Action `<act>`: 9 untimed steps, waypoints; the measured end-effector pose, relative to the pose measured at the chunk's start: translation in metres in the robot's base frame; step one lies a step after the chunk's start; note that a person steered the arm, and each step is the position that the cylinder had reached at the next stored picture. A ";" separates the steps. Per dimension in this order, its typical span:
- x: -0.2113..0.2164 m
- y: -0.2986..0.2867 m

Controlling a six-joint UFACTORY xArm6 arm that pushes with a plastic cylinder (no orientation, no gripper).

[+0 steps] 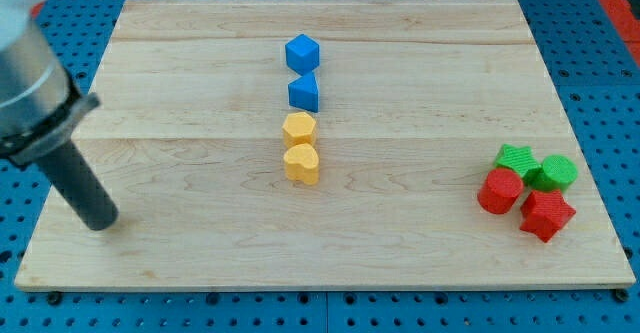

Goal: Push the yellow heart towards the group of blocks

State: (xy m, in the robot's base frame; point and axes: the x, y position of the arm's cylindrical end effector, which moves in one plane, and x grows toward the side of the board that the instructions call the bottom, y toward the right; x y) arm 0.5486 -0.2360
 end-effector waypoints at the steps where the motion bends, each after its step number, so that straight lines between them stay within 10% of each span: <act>1: -0.018 0.000; 8: -0.041 0.308; 9: -0.045 0.268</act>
State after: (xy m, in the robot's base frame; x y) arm 0.5040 0.0322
